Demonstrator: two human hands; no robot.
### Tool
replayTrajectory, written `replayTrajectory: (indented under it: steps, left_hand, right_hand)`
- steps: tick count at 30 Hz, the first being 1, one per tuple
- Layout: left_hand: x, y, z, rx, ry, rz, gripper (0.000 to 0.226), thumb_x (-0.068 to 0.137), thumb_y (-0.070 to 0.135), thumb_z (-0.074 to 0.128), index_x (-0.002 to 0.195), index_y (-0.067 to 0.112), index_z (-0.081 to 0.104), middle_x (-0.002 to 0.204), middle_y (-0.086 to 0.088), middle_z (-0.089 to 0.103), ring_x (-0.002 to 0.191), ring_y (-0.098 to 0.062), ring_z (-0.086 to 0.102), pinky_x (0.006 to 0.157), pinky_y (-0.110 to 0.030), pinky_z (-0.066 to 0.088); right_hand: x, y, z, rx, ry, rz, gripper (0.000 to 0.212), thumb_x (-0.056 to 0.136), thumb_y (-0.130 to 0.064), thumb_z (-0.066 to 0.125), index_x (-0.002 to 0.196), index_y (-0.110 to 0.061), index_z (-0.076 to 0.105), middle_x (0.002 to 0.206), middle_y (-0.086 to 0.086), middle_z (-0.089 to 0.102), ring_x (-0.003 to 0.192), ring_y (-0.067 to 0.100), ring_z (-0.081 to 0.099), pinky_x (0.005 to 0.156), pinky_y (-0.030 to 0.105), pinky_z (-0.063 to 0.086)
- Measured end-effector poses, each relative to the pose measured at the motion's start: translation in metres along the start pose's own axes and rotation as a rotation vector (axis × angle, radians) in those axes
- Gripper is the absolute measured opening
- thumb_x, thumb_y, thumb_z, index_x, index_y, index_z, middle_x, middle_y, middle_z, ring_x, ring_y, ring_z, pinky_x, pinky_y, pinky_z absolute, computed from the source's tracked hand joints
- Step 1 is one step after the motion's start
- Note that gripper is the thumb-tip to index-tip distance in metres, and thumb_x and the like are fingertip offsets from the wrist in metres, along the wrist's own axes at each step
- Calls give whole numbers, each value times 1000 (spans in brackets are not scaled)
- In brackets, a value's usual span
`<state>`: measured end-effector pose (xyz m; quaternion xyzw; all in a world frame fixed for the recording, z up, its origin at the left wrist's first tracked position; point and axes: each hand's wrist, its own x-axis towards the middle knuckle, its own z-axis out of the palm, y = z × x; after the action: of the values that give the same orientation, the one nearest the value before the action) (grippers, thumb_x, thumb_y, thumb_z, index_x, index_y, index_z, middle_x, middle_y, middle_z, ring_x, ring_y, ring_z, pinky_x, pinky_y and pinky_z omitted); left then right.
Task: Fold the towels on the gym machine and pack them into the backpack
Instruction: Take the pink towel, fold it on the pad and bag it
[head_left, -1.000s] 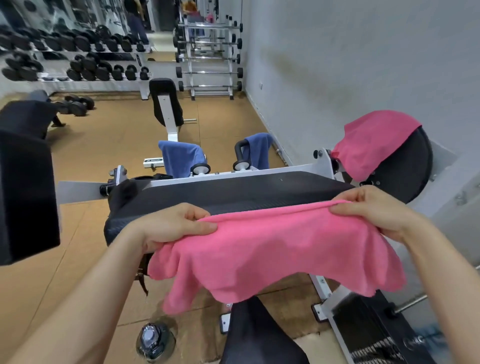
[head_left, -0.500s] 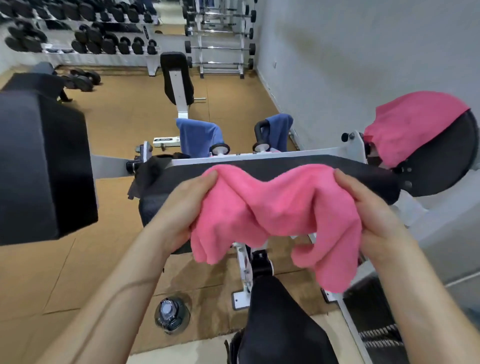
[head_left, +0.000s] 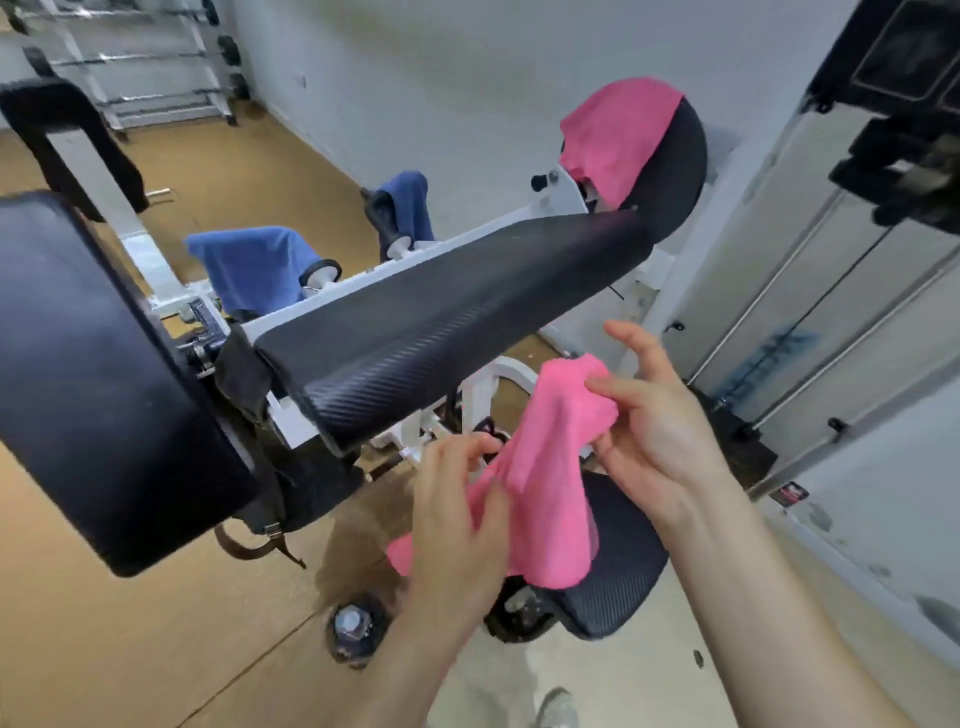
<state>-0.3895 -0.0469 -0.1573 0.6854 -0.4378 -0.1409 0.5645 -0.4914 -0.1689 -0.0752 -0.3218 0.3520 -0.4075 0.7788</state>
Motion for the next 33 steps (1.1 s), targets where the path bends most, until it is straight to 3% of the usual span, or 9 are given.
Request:
replayTrajectory:
  steps: [6,9,12,18,20,23,27,30,33]
  left_hand:
    - [-32,32,-3,-104,-191,133,49,74,43,70,117,34,47,114,16,49,109,-6,52,94,-21,42]
    - [-43,26,-14,-177,-126,107,30,83,22,70,103,36,52,95,15,59,92,-10,60,82,-35,52]
    - [-58,25,-32,-321,-237,-18,23,85,16,66,95,36,61,89,15,64,89,-8,62,80,-28,52]
    - [-112,17,-86,-324,-322,-151,14,87,16,70,98,20,62,84,-1,71,80,-17,68,74,-35,56]
    - [-120,5,-115,-234,-329,-161,6,91,23,65,91,17,65,78,-8,69,77,-28,67,75,-49,54]
    - [-118,-13,-159,-199,-322,-210,17,92,27,55,90,23,71,82,-4,71,81,-22,67,75,-40,53]
    - [-86,-42,-220,-129,-325,-266,33,87,33,45,86,11,69,85,-7,68,83,-13,63,80,-33,48]
    - [-49,-69,-273,-119,-283,-302,36,90,35,45,82,5,64,76,-3,61,74,-9,55,74,-28,44]
    - [-3,-107,-332,-169,-183,-395,37,97,23,49,63,14,60,60,15,54,62,1,51,61,-14,39]
  right_hand:
    - [-61,25,6,138,81,3,52,82,20,29,116,0,62,106,25,59,72,22,65,65,26,55]
    - [-92,31,-5,158,64,-63,63,74,26,24,116,1,63,115,26,59,94,25,62,82,28,53]
    - [-125,49,-7,125,-15,-77,72,73,31,18,127,1,56,118,25,61,95,21,66,61,21,53]
    - [-180,114,7,106,-144,15,75,78,32,21,135,-5,51,129,18,62,119,30,60,91,35,54]
    - [-192,133,17,-74,-159,37,72,80,30,27,132,-10,55,125,11,66,117,24,63,92,36,54]
    - [-194,169,42,-648,-113,-62,53,87,14,47,121,-21,66,108,-4,74,104,10,68,91,31,52]
    - [-173,231,78,-1199,-69,-274,19,88,-20,63,73,-27,72,56,-14,60,53,4,52,54,20,42]
    - [-147,276,115,-1223,-146,-196,45,88,-32,67,54,-8,48,50,-6,37,52,8,37,54,26,31]
    - [-116,309,167,-885,-319,114,45,89,-33,67,73,7,54,68,9,54,68,18,52,70,34,40]
